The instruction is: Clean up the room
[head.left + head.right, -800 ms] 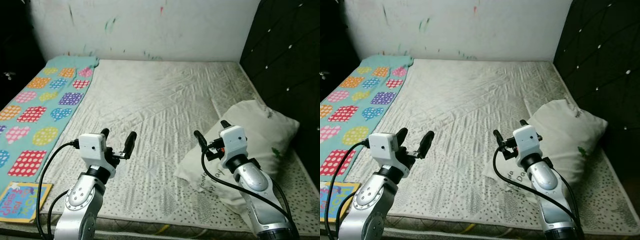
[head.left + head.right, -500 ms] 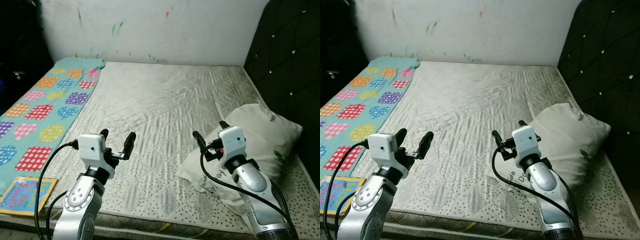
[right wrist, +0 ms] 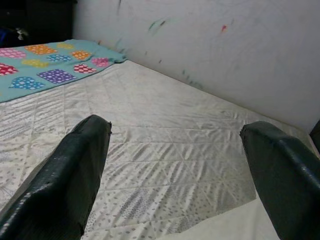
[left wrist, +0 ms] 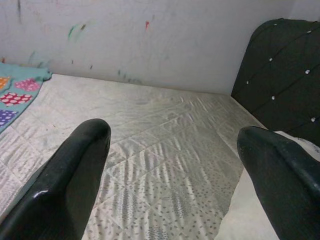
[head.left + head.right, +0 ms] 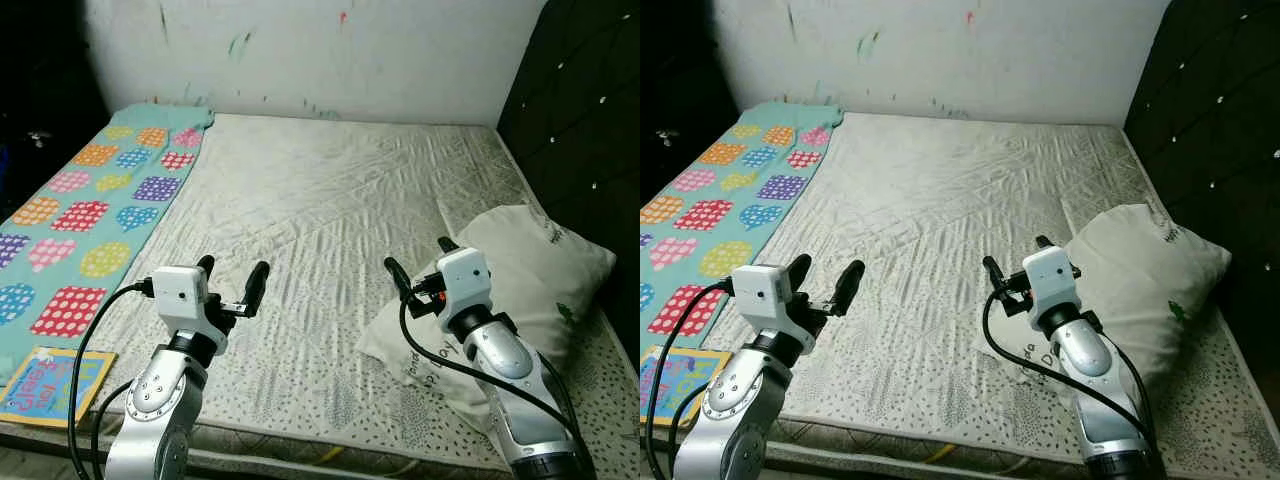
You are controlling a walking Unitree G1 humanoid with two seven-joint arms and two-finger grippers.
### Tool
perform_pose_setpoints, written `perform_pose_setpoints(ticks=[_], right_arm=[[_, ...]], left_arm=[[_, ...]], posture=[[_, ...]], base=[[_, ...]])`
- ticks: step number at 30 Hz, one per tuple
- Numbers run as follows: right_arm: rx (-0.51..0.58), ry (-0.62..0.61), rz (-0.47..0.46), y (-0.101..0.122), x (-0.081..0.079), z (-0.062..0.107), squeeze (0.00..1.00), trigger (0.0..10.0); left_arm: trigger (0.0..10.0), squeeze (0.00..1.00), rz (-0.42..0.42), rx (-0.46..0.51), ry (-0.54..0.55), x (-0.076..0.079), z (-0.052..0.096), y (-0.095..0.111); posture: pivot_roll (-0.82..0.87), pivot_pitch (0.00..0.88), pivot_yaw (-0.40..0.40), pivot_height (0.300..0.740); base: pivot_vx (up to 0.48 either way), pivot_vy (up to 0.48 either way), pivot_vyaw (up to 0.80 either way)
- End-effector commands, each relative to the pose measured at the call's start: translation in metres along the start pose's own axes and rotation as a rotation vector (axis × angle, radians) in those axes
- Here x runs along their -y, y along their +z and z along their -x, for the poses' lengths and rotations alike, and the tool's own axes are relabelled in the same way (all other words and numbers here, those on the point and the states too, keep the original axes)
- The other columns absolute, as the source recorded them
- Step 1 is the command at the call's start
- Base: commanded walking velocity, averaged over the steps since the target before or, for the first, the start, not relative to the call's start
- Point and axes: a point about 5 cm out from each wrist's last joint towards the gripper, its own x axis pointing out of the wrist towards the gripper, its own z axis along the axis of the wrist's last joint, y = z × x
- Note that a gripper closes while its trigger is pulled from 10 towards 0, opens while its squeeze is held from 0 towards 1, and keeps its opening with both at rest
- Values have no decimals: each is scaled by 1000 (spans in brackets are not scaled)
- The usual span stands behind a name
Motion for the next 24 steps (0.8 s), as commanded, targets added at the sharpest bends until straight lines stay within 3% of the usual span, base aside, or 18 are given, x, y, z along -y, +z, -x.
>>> perform_pose_setpoints(ticks=[1,7,24], right_arm=[[10,-2,-1,2,1,-2,0,10000],[14,-4,-1,2,2,-3,0,10000],[18,-17,4,3,5,-4,0,10000]], left_arm=[[10000,0,-4,-5,10,-1,-4,0],[10000,0,4,-5,14,-2,-5,0],[10000,0,-2,11,-5,0,-9,3]], posture=[[-111,0,7,740],[-112,0,7,740],[-119,0,5,740]], base=[[0,0,-800],[0,0,-647],[0,0,0]])
